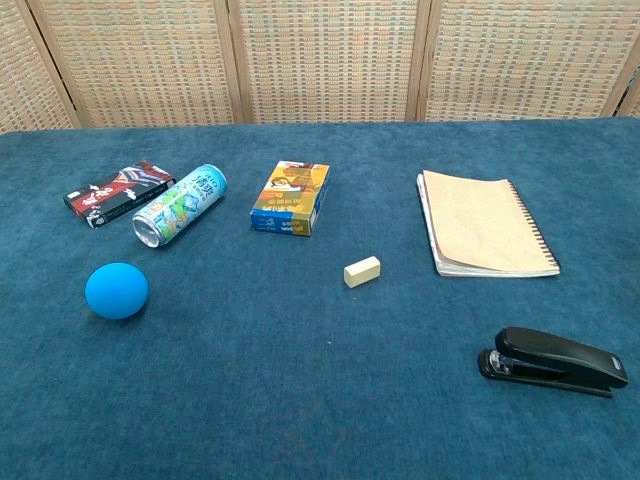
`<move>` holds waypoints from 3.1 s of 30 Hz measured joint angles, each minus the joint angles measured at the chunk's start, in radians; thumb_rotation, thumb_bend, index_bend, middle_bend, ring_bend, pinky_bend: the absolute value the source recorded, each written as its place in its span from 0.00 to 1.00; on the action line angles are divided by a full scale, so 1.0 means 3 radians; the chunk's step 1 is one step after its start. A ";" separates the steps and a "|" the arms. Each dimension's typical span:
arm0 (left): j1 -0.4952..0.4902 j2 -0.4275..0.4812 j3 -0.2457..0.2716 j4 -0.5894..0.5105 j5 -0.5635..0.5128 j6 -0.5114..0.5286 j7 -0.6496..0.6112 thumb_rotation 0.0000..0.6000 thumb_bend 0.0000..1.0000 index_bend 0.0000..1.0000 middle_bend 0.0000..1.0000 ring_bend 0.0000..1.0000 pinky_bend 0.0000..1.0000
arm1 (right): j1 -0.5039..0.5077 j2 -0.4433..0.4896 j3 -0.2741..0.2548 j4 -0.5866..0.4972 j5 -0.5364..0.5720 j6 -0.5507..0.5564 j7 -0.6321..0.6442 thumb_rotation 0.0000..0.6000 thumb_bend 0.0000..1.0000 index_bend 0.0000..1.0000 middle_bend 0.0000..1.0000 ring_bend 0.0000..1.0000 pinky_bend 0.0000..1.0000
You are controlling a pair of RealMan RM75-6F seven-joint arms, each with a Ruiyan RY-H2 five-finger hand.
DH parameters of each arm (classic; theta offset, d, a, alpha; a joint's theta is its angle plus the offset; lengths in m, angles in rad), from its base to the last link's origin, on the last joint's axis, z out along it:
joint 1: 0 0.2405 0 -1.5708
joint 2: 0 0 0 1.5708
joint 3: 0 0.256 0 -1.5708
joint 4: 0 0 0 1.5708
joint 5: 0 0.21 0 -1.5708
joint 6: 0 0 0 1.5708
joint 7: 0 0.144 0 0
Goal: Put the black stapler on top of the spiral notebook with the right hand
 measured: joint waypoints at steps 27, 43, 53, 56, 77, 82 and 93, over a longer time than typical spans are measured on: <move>-0.0041 -0.0003 -0.0057 -0.0010 -0.0148 -0.0136 0.0027 1.00 0.02 0.00 0.00 0.00 0.00 | 0.0528 -0.0330 -0.0157 -0.0104 -0.0011 -0.1602 -0.0321 1.00 0.01 0.12 0.14 0.09 0.24; -0.0059 0.0014 -0.0068 -0.0008 -0.0195 -0.0192 0.0006 1.00 0.03 0.00 0.00 0.00 0.00 | 0.0728 -0.0843 0.0030 0.0285 0.0296 -0.1925 -0.0570 1.00 0.42 0.53 0.56 0.44 0.65; -0.0061 0.0013 -0.0067 -0.0008 -0.0200 -0.0201 0.0008 1.00 0.03 0.00 0.00 0.00 0.00 | 0.0708 -0.0952 0.0024 0.0440 -0.0063 -0.1513 -0.0371 1.00 0.46 0.58 0.61 0.49 0.70; -0.0065 0.0014 -0.0069 -0.0007 -0.0209 -0.0213 0.0004 1.00 0.03 0.00 0.00 0.00 0.00 | 0.0728 -0.0913 0.0063 0.0390 -0.0148 -0.1413 -0.0281 1.00 0.47 0.58 0.61 0.49 0.70; -0.0146 0.0058 -0.0140 0.0011 -0.0441 -0.0415 -0.0092 1.00 0.03 0.00 0.00 0.00 0.00 | 0.1665 -0.1102 0.1104 0.0890 0.1092 -0.2398 -0.0477 1.00 0.47 0.58 0.61 0.49 0.70; -0.0182 0.0074 -0.0170 0.0022 -0.0528 -0.0495 -0.0127 1.00 0.03 0.00 0.00 0.00 0.00 | 0.1851 -0.1378 0.1201 0.1314 0.1496 -0.2619 -0.0662 1.00 0.47 0.58 0.61 0.49 0.70; -0.0237 0.0084 -0.0195 0.0036 -0.0622 -0.0600 -0.0145 1.00 0.03 0.00 0.00 0.00 0.00 | 0.2155 -0.1873 0.1338 0.2000 0.2113 -0.2733 -0.1142 1.00 0.46 0.58 0.61 0.49 0.70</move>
